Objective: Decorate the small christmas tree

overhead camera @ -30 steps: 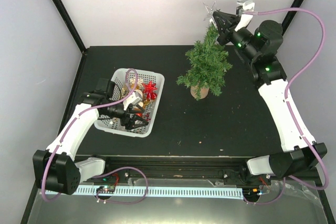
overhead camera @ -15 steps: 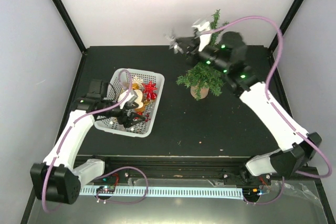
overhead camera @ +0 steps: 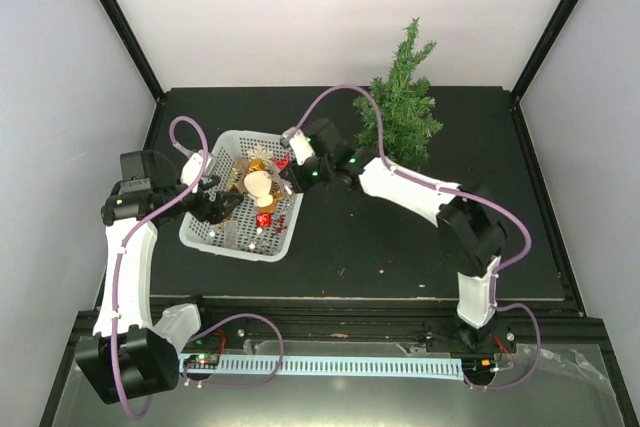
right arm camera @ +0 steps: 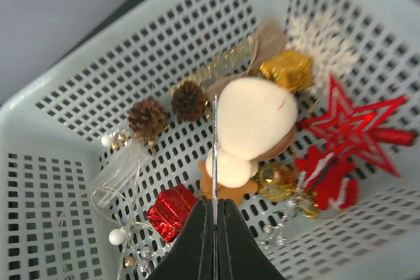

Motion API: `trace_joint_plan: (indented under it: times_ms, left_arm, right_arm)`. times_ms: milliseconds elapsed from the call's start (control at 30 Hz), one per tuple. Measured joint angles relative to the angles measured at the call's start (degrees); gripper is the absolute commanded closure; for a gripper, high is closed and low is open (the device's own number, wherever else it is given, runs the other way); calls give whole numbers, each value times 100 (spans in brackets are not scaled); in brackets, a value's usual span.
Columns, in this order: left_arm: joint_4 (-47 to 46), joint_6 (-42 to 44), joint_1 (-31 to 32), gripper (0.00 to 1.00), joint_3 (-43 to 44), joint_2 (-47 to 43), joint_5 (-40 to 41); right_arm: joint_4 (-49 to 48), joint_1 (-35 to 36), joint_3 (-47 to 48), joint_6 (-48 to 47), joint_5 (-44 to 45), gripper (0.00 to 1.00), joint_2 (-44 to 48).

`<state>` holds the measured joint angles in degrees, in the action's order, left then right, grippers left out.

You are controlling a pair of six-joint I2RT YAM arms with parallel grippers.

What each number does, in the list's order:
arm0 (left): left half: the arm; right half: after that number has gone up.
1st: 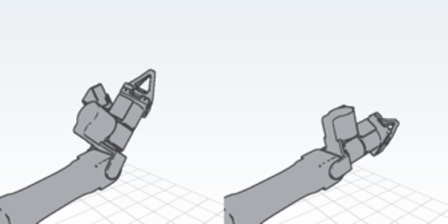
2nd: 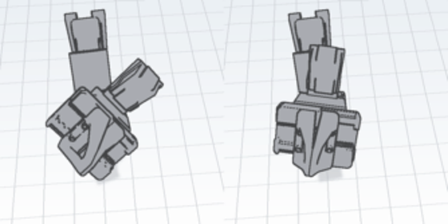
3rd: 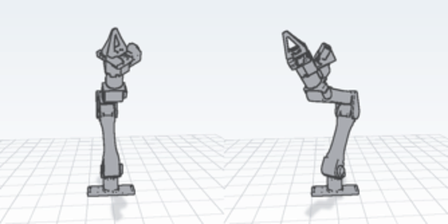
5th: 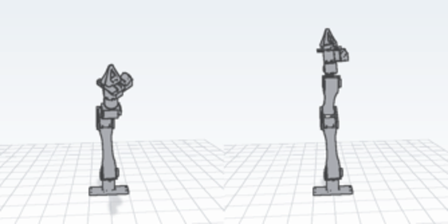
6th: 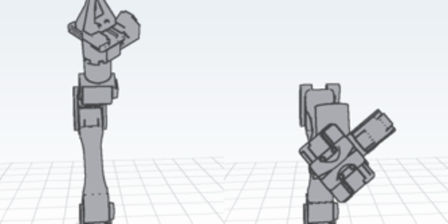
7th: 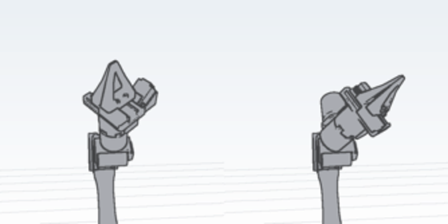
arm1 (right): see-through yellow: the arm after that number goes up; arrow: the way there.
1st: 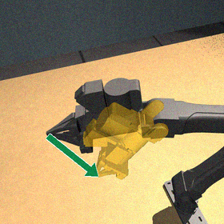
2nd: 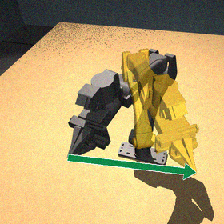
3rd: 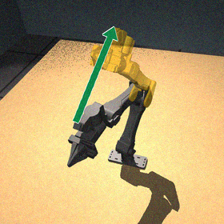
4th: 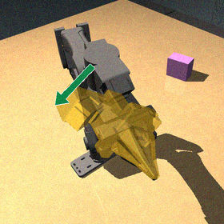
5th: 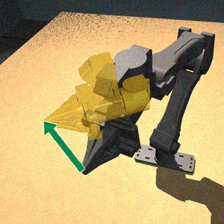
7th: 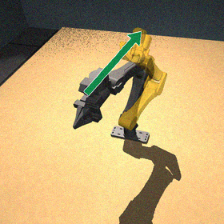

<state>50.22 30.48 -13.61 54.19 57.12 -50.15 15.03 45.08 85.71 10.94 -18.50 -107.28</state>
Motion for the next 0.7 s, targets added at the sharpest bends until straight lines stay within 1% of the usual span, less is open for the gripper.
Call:
trace_joint_plan:
  times_ms: [67, 100, 167, 200, 233, 300, 367, 433, 533, 600, 700]
  left_arm:
    - [79, 70, -20, 8, 0, 0, -46]
    - [109, 131, -20, 8, 0, 0, -55]
    - [210, 299, -22, 7, 0, 0, -59]
    - [256, 393, -22, 8, 0, -2, -42]
    - [291, 476, -20, 8, 0, -2, -4]
    - [352, 684, -22, 9, 4, -2, 177]
    - [407, 894, -20, 15, 22, 2, 402]
    - [549, 1222, -20, 21, 122, 68, 669]
    - [841, 1845, -7, 27, 470, 382, 1113]
    - [1051, 2297, 48, 28, 715, 669, 1432]
    - [1303, 2883, 205, 24, 914, 1054, 1947]
  right_arm:
    - [105, 109, 107, 74, -50, 93, -308]
    - [138, 131, 173, 111, -74, 88, -426]
    - [184, 142, 315, 155, -125, 71, -638]
    - [195, 142, 358, 192, -140, 60, -704]
    - [197, 142, 376, 168, -157, 52, -748]
    - [221, 140, 376, 184, -184, 41, -763]
    - [210, 142, 376, 162, -221, 34, -763]
    - [208, 144, 376, 168, -225, 32, -763]
    - [173, 151, 341, 162, -175, 30, -710]
    - [90, 151, 216, 184, -114, 30, -562]
    - [-28, 151, 11, 260, 46, 29, -210]
